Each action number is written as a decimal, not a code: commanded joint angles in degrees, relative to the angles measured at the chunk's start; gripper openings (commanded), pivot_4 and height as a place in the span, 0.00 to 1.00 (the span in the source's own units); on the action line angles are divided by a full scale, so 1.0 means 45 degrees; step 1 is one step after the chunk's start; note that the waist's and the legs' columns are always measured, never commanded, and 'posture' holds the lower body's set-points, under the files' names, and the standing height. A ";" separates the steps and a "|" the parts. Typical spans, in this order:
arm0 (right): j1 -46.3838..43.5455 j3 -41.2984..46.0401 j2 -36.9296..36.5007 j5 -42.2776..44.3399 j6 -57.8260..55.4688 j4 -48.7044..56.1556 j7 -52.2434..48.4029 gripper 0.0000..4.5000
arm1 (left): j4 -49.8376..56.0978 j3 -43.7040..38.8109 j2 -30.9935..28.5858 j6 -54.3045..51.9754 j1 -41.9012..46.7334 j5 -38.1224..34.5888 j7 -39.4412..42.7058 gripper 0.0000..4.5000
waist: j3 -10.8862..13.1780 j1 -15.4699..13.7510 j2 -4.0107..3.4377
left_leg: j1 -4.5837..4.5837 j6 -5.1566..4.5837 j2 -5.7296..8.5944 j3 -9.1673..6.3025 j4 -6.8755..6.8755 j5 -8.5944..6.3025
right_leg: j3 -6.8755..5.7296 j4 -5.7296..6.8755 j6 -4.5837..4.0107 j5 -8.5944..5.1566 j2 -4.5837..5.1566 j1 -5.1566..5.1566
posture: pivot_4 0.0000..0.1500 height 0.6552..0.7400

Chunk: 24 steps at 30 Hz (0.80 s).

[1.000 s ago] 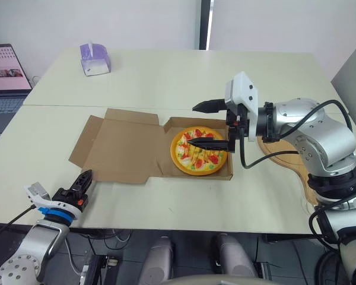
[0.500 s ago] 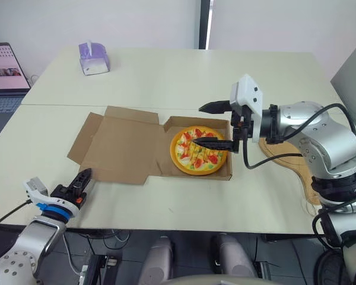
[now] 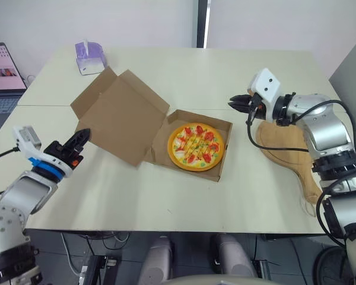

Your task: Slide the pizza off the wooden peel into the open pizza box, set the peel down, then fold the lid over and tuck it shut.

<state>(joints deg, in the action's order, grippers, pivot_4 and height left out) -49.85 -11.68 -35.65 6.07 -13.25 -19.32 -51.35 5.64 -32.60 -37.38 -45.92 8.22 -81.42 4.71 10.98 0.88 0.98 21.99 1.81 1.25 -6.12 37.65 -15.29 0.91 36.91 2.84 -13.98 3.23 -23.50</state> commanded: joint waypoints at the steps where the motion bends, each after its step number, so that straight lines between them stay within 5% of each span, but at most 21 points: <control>1: -0.0634 0.0083 0.0086 -0.0558 0.1543 -0.1385 -0.0253 0.01 | -0.0111 0.0255 -0.0953 -0.0133 0.1392 0.0715 0.0641 0.00 | 0.0002 0.0002 0.0003 | 0.0003 0.0007 0.0001 -0.0001 -0.0002 0.0004 | 0.0000 0.0004 0.0000 0.0001 0.0000 -0.0004 | 1.00 1.00; 16: -0.2095 -0.0463 0.1192 -0.2970 0.5494 -0.7754 0.0604 0.01 | -0.1451 0.1977 -0.1324 -0.0420 0.4299 0.3924 0.3305 0.00 | 0.0002 0.0217 0.0003 | 0.0008 0.0168 -0.0003 0.0034 -0.0173 0.0098 | 0.0031 0.0015 -0.0005 0.0002 0.0001 -0.0110 | 1.00 1.00; 24: -0.1629 -0.0386 0.1621 -0.2891 0.5757 -0.7882 -0.0694 0.01 | -0.2057 0.2181 -0.0984 -0.0438 0.5354 0.4820 0.4162 0.00 | 0.0002 0.0186 0.0003 | 0.0021 0.0181 0.0003 0.0029 -0.0163 0.0106 | 0.0028 0.0021 -0.0002 0.0005 0.0008 -0.0114 | 1.00 1.00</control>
<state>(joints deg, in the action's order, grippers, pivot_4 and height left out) -57.13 -14.35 -27.99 -7.85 11.91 -57.10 -52.81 -4.28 -22.70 -41.94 -48.41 30.57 -60.09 22.19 10.99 1.71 0.99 22.09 2.64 1.27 -6.01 36.91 -14.81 1.01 37.00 2.84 -13.96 3.27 -24.01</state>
